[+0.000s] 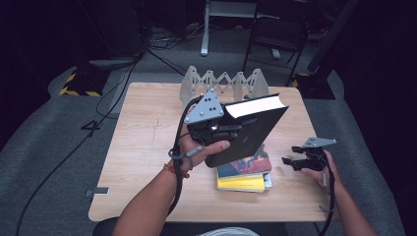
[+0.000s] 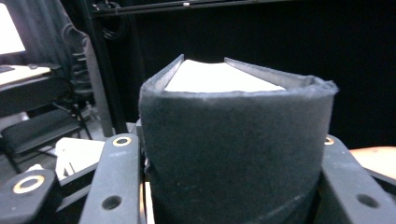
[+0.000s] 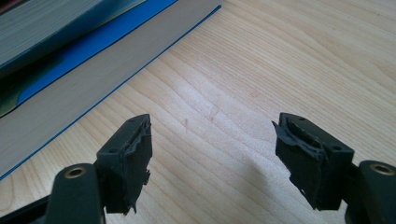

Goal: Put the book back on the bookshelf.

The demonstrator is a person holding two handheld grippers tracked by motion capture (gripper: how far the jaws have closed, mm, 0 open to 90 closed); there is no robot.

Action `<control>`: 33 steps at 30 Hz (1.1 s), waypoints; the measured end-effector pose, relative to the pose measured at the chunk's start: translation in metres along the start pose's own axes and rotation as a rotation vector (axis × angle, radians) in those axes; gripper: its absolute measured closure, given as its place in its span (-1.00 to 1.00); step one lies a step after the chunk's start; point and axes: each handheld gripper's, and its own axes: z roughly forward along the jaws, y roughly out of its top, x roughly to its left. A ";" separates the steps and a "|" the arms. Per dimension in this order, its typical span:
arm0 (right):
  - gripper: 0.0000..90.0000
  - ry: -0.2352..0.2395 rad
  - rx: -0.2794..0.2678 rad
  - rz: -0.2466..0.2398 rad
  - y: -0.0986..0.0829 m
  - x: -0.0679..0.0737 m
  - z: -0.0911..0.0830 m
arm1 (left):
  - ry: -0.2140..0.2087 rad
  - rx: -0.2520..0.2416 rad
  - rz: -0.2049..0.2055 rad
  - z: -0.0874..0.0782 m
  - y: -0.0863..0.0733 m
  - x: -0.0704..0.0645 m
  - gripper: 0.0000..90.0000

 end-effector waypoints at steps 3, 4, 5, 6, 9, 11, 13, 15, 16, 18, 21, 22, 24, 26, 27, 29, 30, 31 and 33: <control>-0.37 0.000 0.009 -0.002 0.000 0.001 0.001 | 0.021 0.006 0.009 -0.006 0.004 0.005 0.16; -0.37 0.001 0.011 -0.006 0.000 0.001 0.001 | 0.029 0.007 0.014 -0.008 0.004 0.007 0.16; -0.37 0.000 0.010 -0.007 0.000 0.001 0.002 | 0.038 0.010 0.015 -0.009 0.004 0.010 0.16; -0.37 -0.002 0.011 -0.008 0.000 0.001 0.002 | 0.053 0.008 0.009 -0.011 0.003 0.013 0.16; -0.37 0.001 0.011 -0.006 0.000 0.001 0.002 | 0.085 0.010 -0.006 -0.014 -0.002 0.024 0.16; -0.37 0.002 0.016 -0.007 0.000 0.001 0.002 | 0.111 0.009 -0.023 -0.016 -0.006 0.033 0.16; -0.37 0.000 0.021 -0.007 -0.001 0.001 0.003 | 0.134 0.013 -0.027 -0.017 -0.009 0.040 0.16; -0.37 -0.007 0.028 -0.011 -0.001 0.001 0.003 | 0.159 0.018 -0.032 -0.019 -0.012 0.047 0.16; -0.37 -0.006 0.027 -0.009 -0.001 0.001 0.003 | 0.174 0.018 -0.040 -0.020 -0.014 0.051 0.16; -0.36 -0.008 0.028 -0.010 -0.001 0.001 0.004 | 0.193 0.022 -0.051 -0.021 -0.017 0.057 0.16; -0.37 -0.007 0.028 -0.008 -0.002 0.001 0.004 | 0.224 0.027 -0.059 -0.024 -0.020 0.066 0.16; -0.37 -0.007 0.029 -0.011 -0.002 0.000 0.004 | 0.235 0.026 -0.063 -0.025 -0.020 0.069 0.16; -0.37 -0.007 0.025 -0.011 -0.002 0.001 0.004 | 0.255 0.025 -0.069 -0.027 -0.022 0.075 0.16; -0.38 -0.006 0.024 -0.014 -0.003 0.000 0.005 | 0.278 0.028 -0.076 -0.028 -0.023 0.080 0.16; -0.38 -0.003 0.026 -0.013 -0.003 0.000 0.005 | 0.288 0.029 -0.077 -0.029 -0.024 0.082 0.16; -0.39 0.002 0.019 -0.010 -0.004 0.000 0.006 | 0.315 0.042 -0.082 -0.029 -0.026 0.088 0.16; -0.39 0.001 0.019 -0.009 -0.004 0.000 0.006 | 0.324 0.047 -0.083 -0.029 -0.028 0.091 0.16; -0.39 0.001 0.019 -0.009 -0.004 0.000 0.007 | 0.335 0.051 -0.088 -0.028 -0.029 0.094 0.16; -0.40 0.001 0.024 -0.013 -0.004 0.000 0.008 | 0.359 0.058 -0.097 -0.028 -0.032 0.102 0.16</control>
